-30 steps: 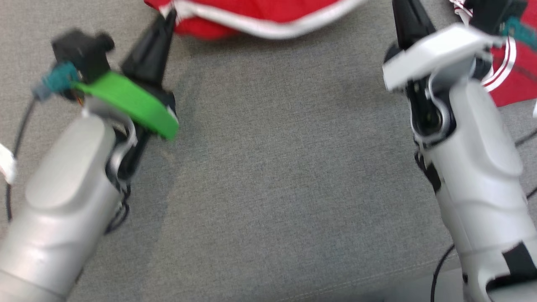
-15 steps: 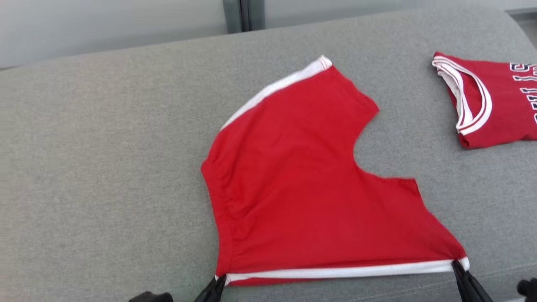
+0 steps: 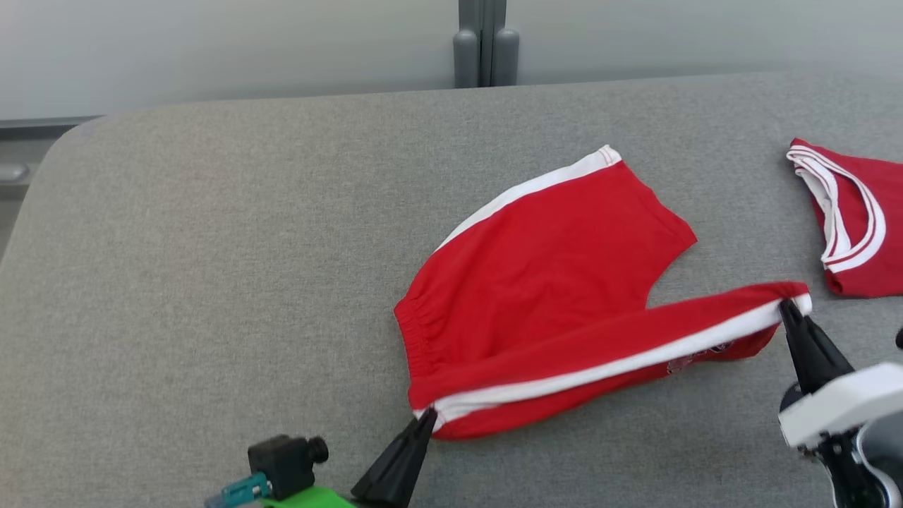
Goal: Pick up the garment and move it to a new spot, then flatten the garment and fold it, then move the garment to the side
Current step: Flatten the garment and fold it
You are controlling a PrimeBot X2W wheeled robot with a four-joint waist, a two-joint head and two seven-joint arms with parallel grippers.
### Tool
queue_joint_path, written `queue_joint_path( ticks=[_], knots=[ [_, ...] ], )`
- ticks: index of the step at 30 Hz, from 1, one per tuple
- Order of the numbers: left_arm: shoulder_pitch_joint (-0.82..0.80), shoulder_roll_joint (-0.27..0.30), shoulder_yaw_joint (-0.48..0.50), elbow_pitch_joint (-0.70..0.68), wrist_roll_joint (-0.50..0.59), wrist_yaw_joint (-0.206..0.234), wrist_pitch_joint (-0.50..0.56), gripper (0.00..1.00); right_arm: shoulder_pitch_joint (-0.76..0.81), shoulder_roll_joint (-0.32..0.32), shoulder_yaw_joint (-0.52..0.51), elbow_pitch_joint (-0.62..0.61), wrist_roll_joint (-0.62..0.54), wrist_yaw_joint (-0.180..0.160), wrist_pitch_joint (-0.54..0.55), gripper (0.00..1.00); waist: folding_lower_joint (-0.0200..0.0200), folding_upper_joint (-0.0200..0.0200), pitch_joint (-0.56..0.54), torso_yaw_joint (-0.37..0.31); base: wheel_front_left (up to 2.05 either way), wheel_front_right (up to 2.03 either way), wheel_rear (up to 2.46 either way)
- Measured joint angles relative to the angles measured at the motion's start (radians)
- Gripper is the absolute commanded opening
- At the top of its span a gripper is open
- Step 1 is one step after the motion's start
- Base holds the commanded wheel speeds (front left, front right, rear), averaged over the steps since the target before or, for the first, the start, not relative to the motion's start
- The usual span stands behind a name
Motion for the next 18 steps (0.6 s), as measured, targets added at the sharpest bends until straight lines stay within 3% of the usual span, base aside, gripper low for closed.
queue_joint_path(
  ticks=[8, 13, 18],
  knots=[
    [-0.207, -0.091, 0.086, 0.016, -0.146, 0.038, 0.119, 0.00, -0.347, -0.027, 0.024, 0.208, -0.059, 0.000, 0.101, 0.00, 0.0000, 0.0000, 0.089, 0.044, 0.00, 0.00, 0.00],
    [-0.349, -0.136, 0.118, 0.110, -0.163, 0.057, 0.149, 0.00, -0.537, -0.047, 0.048, 0.360, -0.111, 0.000, 0.123, 0.00, 0.0000, 0.0000, 0.159, 0.072, 0.00, 0.00, 0.00],
    [-0.438, -0.185, 0.114, 0.221, -0.162, 0.042, 0.147, 0.00, -0.664, -0.071, 0.068, 0.470, -0.148, 0.000, 0.116, 0.00, 0.0001, 0.0000, 0.216, 0.101, 0.00, 0.00, 0.00]
  ],
)
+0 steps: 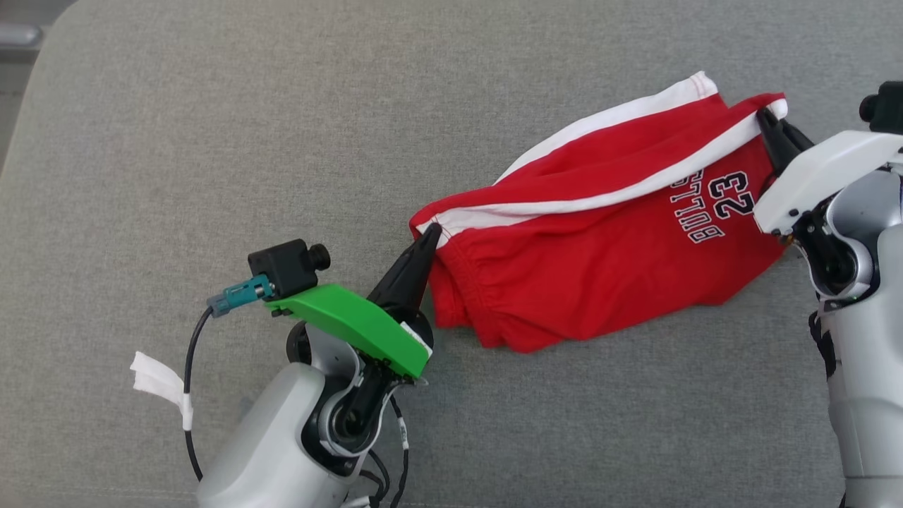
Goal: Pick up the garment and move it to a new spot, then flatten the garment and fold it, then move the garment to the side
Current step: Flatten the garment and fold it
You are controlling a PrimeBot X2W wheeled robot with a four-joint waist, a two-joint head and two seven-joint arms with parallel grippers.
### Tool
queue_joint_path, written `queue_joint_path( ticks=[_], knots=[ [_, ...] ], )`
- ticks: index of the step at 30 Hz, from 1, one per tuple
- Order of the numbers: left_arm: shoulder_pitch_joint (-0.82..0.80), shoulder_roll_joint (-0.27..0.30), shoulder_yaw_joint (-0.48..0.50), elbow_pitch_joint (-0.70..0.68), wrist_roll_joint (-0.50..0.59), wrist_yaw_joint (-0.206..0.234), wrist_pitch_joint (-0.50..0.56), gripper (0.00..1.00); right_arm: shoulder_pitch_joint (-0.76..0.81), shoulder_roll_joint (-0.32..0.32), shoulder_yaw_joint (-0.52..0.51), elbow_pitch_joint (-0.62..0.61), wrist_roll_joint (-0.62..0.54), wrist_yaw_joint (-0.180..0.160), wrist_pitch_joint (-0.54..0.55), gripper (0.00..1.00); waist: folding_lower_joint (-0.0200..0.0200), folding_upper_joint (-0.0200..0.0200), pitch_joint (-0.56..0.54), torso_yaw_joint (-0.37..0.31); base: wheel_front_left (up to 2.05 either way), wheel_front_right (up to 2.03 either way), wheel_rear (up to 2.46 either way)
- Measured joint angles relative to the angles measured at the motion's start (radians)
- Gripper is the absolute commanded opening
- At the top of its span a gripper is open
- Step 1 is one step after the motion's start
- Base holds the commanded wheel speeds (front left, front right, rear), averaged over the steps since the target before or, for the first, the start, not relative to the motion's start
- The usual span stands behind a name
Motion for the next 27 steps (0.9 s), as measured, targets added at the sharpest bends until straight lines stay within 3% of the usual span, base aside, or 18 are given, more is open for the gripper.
queue_joint_path(
  ticks=[12, 15, 17, 27],
  knots=[
    [-0.091, -0.049, -0.004, 0.167, -0.030, -0.037, -0.048, 0.00, -0.166, -0.041, 0.025, 0.170, -0.057, 0.000, 0.002, 0.00, 0.0000, 0.0000, 0.075, 0.048, 0.00, 0.00, 0.00],
    [-0.099, -0.054, -0.005, 0.186, -0.034, -0.038, -0.061, 0.41, -0.185, -0.037, 0.029, 0.185, -0.058, 0.000, -0.003, 0.02, 0.0000, 0.0000, 0.083, 0.052, 0.00, 0.00, 0.00],
    [-0.106, -0.057, -0.006, 0.195, -0.034, -0.037, -0.075, 1.00, -0.192, -0.037, 0.035, 0.189, -0.058, 0.000, -0.016, 1.00, 0.0000, 0.0000, 0.086, 0.053, 0.00, 0.00, 0.00],
    [-0.090, -0.015, -0.015, 0.181, 0.048, 0.000, -0.171, 1.00, -0.158, -0.060, 0.084, 0.172, -0.062, 0.000, -0.057, 1.00, 0.0000, 0.0000, 0.073, 0.038, 0.00, 0.00, 0.00]
  ],
)
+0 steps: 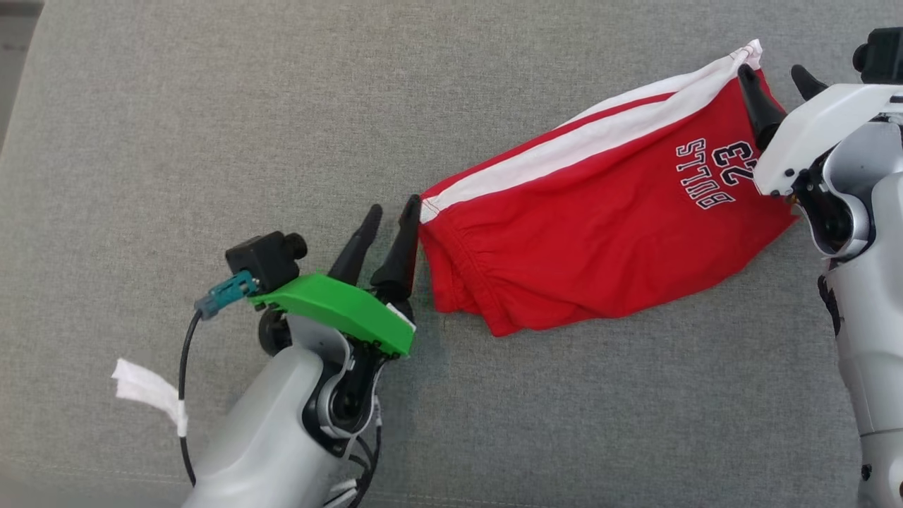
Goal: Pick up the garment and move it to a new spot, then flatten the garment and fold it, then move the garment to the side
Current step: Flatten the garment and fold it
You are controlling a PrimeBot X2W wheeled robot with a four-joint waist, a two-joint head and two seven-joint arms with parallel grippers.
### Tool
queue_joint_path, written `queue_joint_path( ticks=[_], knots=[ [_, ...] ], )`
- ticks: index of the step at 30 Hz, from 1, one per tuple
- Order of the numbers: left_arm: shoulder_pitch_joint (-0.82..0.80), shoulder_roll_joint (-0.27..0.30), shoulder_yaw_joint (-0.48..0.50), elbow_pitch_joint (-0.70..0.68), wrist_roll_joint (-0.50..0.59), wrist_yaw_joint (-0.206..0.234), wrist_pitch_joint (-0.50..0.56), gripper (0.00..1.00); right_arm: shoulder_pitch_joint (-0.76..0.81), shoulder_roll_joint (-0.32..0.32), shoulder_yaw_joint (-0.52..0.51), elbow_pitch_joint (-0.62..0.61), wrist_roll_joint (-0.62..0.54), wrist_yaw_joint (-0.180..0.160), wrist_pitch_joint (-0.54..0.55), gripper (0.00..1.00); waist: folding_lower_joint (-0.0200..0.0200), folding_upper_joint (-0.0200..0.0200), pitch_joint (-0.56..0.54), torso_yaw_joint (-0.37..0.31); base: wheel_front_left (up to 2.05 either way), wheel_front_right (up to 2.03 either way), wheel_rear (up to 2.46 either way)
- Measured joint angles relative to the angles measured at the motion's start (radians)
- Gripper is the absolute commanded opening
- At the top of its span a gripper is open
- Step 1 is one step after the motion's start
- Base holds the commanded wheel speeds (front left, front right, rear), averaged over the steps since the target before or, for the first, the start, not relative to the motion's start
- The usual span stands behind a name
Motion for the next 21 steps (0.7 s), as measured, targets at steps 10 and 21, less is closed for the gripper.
queue_joint_path(
  ticks=[10, 21],
  knots=[
    [0.181, 0.077, 0.074, -0.303, 0.486, 0.131, -0.102, 1.00, 0.077, -0.161, 0.142, -0.043, -0.096, 0.000, 0.079, 1.00, 0.0000, 0.0000, -0.029, 0.005, 0.00, 0.00, 0.00],
    [0.377, -0.014, 0.208, -0.393, 0.748, 0.027, -0.102, 1.00, 0.043, -0.154, 0.107, 0.122, -0.086, -0.001, 0.152, 0.49, 0.0000, 0.0000, -0.019, 0.074, 0.00, 0.00, 0.00]
  ],
)
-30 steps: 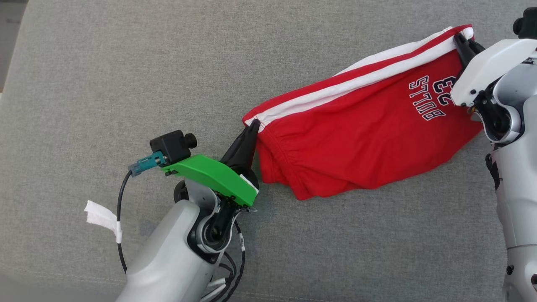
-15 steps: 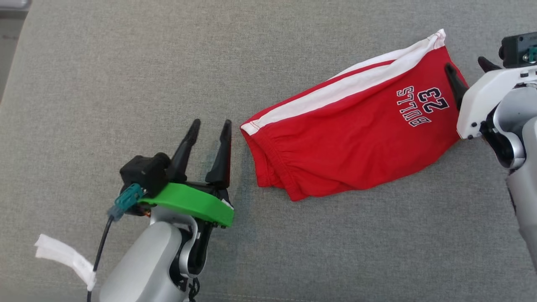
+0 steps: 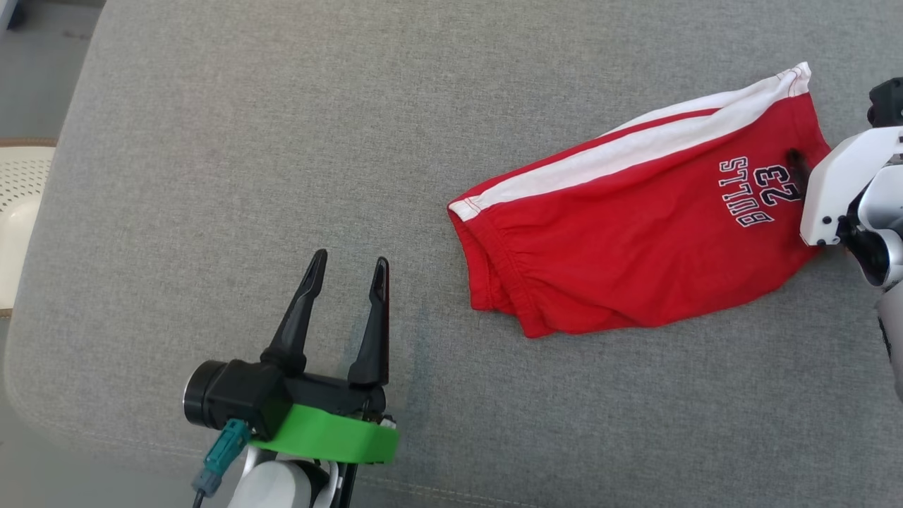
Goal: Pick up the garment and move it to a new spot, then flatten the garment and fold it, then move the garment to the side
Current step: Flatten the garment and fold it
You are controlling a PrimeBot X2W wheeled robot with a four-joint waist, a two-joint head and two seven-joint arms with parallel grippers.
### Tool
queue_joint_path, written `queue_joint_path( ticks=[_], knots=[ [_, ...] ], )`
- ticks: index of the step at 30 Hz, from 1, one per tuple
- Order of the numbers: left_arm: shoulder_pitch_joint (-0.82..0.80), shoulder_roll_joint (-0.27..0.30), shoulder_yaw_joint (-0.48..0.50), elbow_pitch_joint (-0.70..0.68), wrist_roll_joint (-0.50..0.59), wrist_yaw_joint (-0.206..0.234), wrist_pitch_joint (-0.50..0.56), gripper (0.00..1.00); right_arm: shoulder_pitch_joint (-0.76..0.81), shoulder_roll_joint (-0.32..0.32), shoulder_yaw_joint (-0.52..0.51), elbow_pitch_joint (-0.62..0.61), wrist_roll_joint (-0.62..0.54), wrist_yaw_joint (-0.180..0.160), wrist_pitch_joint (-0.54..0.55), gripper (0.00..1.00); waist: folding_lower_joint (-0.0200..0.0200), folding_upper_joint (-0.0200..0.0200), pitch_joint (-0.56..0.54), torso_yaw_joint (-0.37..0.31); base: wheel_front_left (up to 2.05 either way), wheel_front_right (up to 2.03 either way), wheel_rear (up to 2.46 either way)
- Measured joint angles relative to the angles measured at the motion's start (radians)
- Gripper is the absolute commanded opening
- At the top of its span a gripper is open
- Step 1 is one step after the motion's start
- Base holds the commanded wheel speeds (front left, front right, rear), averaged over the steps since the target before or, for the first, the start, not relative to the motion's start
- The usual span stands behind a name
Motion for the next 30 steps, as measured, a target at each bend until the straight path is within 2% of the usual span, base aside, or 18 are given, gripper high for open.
queue_joint_path(
  ticks=[1, 7, 10, 15, 21, 24, 30],
  knots=[
    [0.009, -0.006, 0.008, 0.002, 0.014, -0.012, 0.000, 1.00, 0.000, 0.009, -0.008, 0.005, 0.032, 0.000, -0.001, 0.00, 0.0000, 0.0000, -0.002, 0.005, 0.00, 0.00, 0.00],
    [0.067, -0.026, 0.076, 0.019, 0.057, -0.052, 0.000, 1.00, 0.019, 0.040, -0.016, 0.023, 0.149, 0.000, -0.023, 0.00, 0.0000, 0.0000, -0.033, 0.005, 0.00, 0.00, 0.00],
    [0.105, -0.031, 0.105, 0.028, 0.069, -0.068, 0.000, 1.00, 0.046, 0.024, -0.037, 0.028, 0.179, 0.002, -0.044, 0.00, 0.0001, 0.0000, -0.054, -0.013, 0.00, 0.00, 0.00],
    [0.156, -0.035, 0.144, 0.041, 0.086, -0.094, 0.000, 1.00, 0.106, -0.058, -0.103, 0.031, 0.197, 0.002, -0.082, 0.00, 0.0000, 0.0000, -0.108, -0.045, 0.00, 0.00, 0.00],
    [0.213, -0.036, 0.175, 0.048, 0.096, -0.104, 0.000, 1.00, 0.160, -0.064, -0.125, -0.020, 0.216, 0.002, -0.101, 0.00, 0.0000, 0.0000, -0.175, -0.063, 0.00, 0.00, 0.00],
    [0.237, -0.036, 0.169, 0.047, 0.087, -0.098, 0.000, 1.00, 0.187, -0.024, -0.081, -0.083, 0.236, 0.002, -0.079, 0.00, 0.0000, 0.0000, -0.209, -0.064, 0.00, 0.00, 0.00],
    [0.264, -0.036, 0.143, 0.048, 0.075, -0.077, 0.000, 1.00, 0.211, 0.125, 0.032, -0.204, 0.266, 0.001, -0.016, 0.00, 0.0000, 0.0000, -0.258, -0.051, 0.00, 0.00, 0.00]
  ],
)
